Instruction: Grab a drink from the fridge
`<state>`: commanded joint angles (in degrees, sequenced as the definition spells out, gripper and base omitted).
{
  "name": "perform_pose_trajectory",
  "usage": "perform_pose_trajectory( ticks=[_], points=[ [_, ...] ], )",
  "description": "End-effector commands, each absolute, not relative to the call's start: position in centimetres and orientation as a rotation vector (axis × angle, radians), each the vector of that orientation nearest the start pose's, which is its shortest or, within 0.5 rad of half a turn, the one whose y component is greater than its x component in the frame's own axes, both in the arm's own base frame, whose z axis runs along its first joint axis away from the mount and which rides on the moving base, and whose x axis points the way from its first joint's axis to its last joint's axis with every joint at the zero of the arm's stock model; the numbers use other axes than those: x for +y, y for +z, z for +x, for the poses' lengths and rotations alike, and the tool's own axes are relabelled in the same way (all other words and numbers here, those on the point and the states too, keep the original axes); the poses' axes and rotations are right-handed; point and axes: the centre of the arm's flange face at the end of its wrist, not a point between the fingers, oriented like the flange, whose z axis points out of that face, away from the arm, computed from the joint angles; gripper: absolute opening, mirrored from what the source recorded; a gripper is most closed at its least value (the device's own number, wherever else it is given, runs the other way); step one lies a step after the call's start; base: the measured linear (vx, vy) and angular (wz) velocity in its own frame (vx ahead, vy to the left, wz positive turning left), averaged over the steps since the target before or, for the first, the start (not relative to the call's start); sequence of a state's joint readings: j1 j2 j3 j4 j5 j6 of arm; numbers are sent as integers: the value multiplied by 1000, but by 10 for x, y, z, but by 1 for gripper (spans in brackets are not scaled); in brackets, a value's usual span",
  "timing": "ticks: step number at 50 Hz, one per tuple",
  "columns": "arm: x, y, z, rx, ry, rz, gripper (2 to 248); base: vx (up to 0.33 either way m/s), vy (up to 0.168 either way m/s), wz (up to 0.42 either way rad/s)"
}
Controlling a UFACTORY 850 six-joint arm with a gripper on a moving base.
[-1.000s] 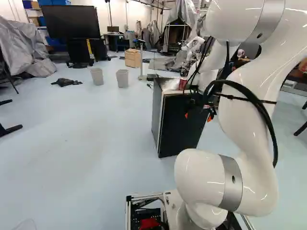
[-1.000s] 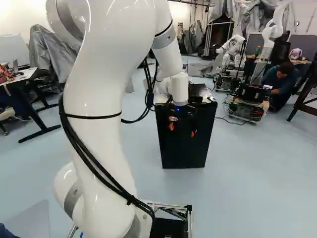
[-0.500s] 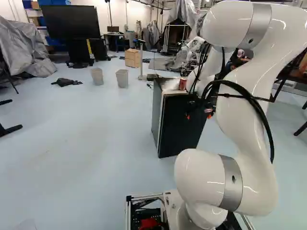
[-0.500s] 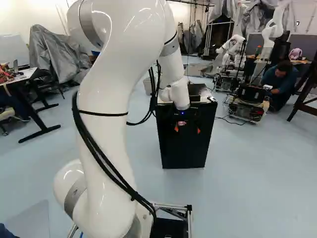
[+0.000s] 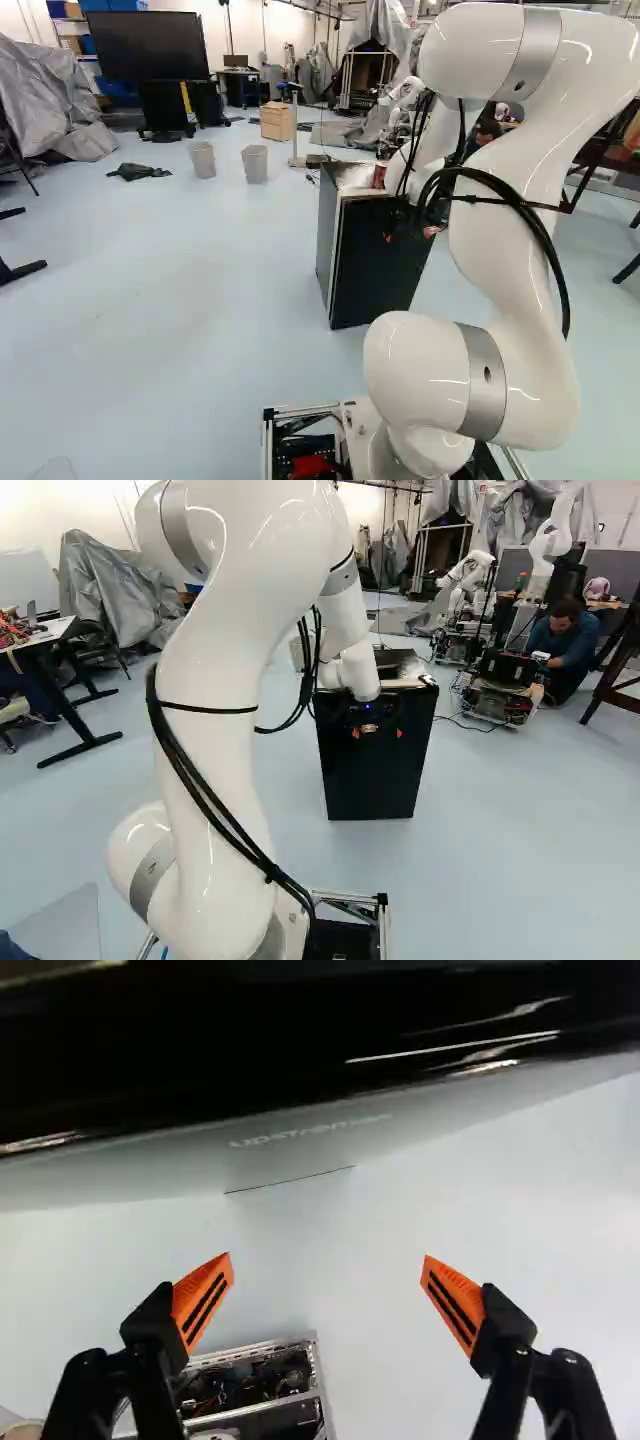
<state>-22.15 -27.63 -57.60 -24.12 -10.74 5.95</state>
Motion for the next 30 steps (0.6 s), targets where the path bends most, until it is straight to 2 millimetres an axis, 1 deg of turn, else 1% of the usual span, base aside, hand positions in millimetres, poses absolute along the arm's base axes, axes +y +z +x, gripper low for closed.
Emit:
perform_pose_trajectory(
  ticks=[30],
  points=[
    [-196,332,513,87,-536,-3279,247,0,0,0]
  ],
)
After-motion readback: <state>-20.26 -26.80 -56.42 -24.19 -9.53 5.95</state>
